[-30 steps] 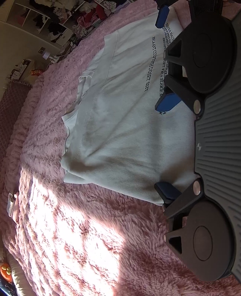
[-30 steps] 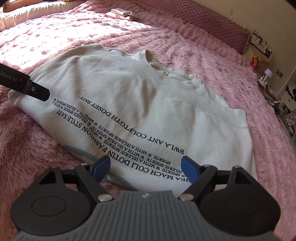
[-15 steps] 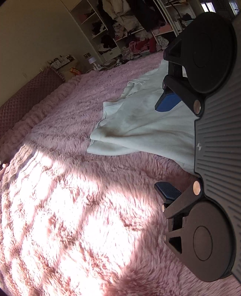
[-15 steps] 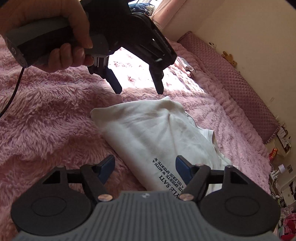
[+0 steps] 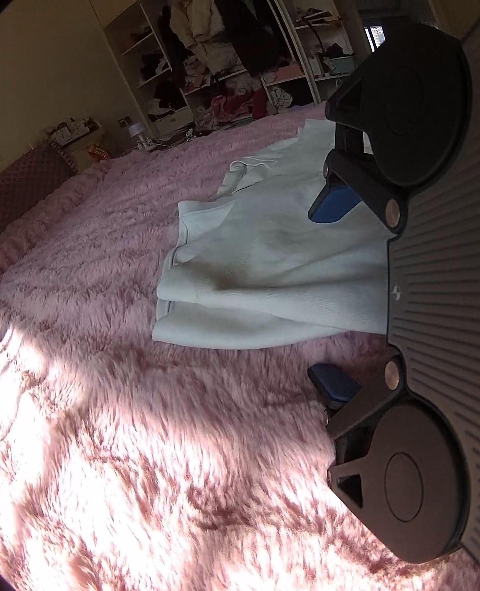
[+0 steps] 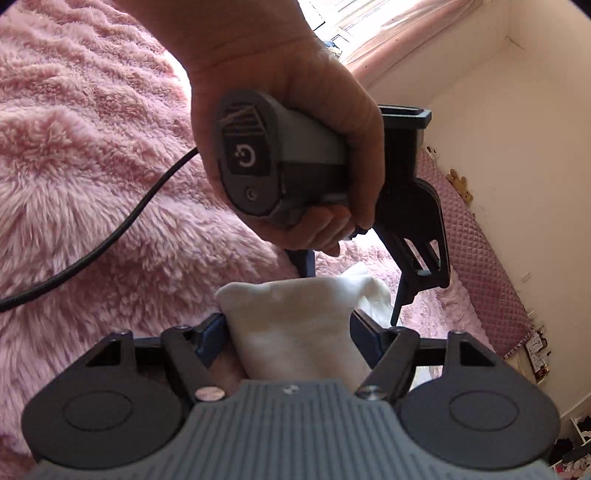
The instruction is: Fold small clothes
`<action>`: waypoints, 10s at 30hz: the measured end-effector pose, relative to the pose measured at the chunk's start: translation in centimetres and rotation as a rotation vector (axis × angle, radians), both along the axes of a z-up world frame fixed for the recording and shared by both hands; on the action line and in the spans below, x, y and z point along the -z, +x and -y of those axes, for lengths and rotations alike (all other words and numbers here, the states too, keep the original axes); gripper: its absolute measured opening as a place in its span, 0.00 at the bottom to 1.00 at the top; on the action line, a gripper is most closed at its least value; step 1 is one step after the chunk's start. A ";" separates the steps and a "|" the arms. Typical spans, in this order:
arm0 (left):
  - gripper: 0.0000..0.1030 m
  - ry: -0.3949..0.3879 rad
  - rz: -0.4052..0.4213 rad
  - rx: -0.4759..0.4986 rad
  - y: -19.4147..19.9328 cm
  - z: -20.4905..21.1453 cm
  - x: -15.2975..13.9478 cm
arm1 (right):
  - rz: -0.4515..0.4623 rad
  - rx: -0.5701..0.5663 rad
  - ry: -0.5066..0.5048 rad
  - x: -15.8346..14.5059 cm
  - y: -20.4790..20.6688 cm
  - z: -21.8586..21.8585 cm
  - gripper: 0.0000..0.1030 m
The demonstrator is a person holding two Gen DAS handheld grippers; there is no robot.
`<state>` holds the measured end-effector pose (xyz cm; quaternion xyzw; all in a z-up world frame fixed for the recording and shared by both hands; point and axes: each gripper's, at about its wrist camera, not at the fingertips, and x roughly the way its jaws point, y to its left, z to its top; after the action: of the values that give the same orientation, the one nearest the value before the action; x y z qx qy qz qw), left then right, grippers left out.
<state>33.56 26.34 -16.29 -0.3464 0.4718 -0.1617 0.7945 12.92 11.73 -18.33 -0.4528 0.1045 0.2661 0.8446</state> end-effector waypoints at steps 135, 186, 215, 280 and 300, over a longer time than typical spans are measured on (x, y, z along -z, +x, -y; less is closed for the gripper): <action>0.59 0.886 0.508 0.214 -22.9 32.3 -4.9 | -0.199 0.779 1.028 -8.5 2.1 44.5 0.02; 0.34 0.946 0.487 0.115 -24.6 31.1 -3.2 | -0.314 0.922 0.908 -3.6 1.7 44.8 0.05; 0.57 0.423 0.481 0.024 -20.5 29.2 -4.1 | -0.325 0.758 0.999 -6.4 1.8 45.0 0.29; 0.87 0.248 0.383 0.024 -19.3 27.0 -4.1 | -0.673 0.635 1.093 -4.7 0.9 48.3 0.39; 0.87 -0.359 0.114 -0.048 -9.7 17.0 3.5 | -0.729 0.712 1.133 -4.1 6.8 52.3 0.58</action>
<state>23.89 9.32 -19.76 -0.4841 0.3812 -0.2439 0.7489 19.74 -40.60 -14.25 0.2276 0.3641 0.1232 0.8947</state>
